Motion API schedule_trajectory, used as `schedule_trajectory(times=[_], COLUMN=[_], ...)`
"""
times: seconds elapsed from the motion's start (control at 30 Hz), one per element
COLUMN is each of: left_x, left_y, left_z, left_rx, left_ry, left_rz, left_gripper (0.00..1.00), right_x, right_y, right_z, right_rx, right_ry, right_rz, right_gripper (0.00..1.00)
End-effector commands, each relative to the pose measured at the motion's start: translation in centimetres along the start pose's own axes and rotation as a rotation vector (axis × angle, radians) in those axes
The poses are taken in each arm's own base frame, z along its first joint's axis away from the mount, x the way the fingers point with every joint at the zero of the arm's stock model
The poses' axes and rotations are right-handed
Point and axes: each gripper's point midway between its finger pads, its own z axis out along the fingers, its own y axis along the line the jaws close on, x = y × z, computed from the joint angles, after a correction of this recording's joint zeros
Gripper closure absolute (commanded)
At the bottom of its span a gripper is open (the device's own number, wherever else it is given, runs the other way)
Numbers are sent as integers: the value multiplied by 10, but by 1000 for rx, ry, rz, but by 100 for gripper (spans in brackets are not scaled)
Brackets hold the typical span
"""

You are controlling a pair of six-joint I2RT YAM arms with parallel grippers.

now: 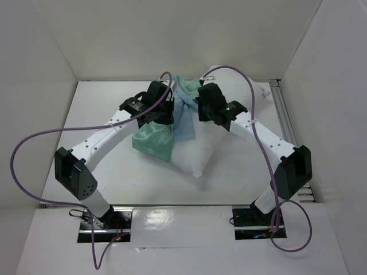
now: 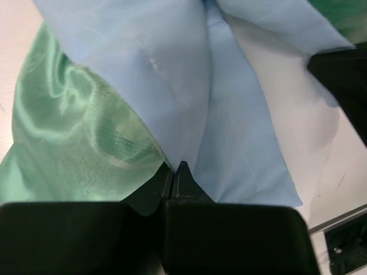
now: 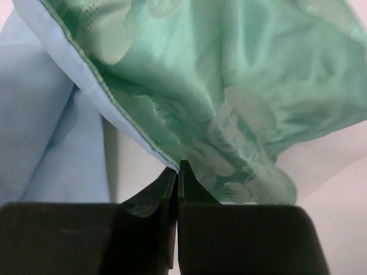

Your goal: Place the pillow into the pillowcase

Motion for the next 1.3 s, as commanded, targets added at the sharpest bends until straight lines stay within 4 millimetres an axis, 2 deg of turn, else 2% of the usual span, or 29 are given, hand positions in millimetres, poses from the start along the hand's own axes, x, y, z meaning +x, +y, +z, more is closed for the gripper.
schedule_trajectory(times=[0.0,0.07,0.1,0.17,0.2,0.27,0.3,0.33,0.37,0.43,0.5,0.53,0.6,0.67,0.73,0.77,0.8,0.83,0.87,0.9,0.93,0.97,1.0,1.03,1.07,1.1,1.17,1.23,1.27], left_x=[-43,-55,-72,-87,-107,-124,-141,-149,-157,-175,-184,-189,-194,-196,-196,-192,-191,-190,-188,-186,-183,-183,-180,-180,-177,-177,-177,-178,-180], left_y=[6,22,22,37,39,50,59,64,69,78,84,82,88,83,84,83,81,82,82,83,81,86,87,89,92,94,100,104,106], left_z=[-36,-50,-67,-86,-109,-134,-162,-177,-193,-238,-267,-293,-320,-352,-370,-388,-398,-408,-414,-421,-433,-435,-442,-443,-449,-449,-439,-438,-428], left_rx=[7,-27,-21,-48,-50,-67,-80,-87,-96,-113,-121,-118,-139,-126,-129,-134,-128,-133,-139,-144,-142,-166,-181,-195,-212,-225,-253,-279,-285], left_ry=[-123,-141,-189,-222,-291,-349,-422,-463,-503,-621,-693,-754,-825,-906,-948,-988,-1014,-1044,-1056,-1070,-1099,-1105,-1120,-1121,-1134,-1135,-1110,-1111,-1089], left_rz=[-19,-9,-11,-10,-23,-19,-42,-40,-38,-51,-51,-53,-65,-72,-74,-88,-87,-92,-96,-100,-90,-105,-102,-97,-108,-105,-107,-107,-107], left_gripper=[100,100,100,100,100,100,100,100,100,100,100,100,100,100,100,100,100,100,100,100,100,100,100,100,100,100,100,100,100], right_x=[-58,-80,-97,-119,-137,-158,-170,-188,-197,-219,-230,-239,-243,-248,-248,-250,-249,-248,-248,-247,-245,-244,-241,-239,-240,-237,-236,-234,-235], right_y=[3,-7,-9,-17,-19,-29,-35,-39,-43,-53,-61,-66,-72,-77,-79,-80,-79,-83,-83,-86,-87,-91,-93,-99,-99,-103,-108,-110,-113], right_z=[-21,-45,-59,-87,-104,-131,-153,-178,-195,-244,-286,-310,-349,-378,-402,-409,-416,-431,-431,-442,-443,-453,-450,-456,-450,-452,-449,-439,-432], right_rx=[11,39,37,53,55,80,78,72,67,43,13,-4,-52,-86,-121,-134,-153,-169,-169,-180,-180,-186,-172,-158,-145,-138,-107,-75,-38], right_ry=[-163,-241,-287,-357,-399,-462,-507,-573,-610,-722,-810,-874,-956,-1023,-1067,-1083,-1093,-1126,-1127,-1149,-1148,-1171,-1165,-1180,-1173,-1181,-1179,-1160,-1148], right_rz=[47,76,82,81,90,94,107,129,127,160,186,215,231,251,257,259,253,262,262,279,279,288,294,313,318,328,347,342,343], right_gripper=[100,100,100,100,100,100,100,100,100,100,100,100,100,100,100,100,100,100,100,100,100,100,100,100,100,100,100,100,100])
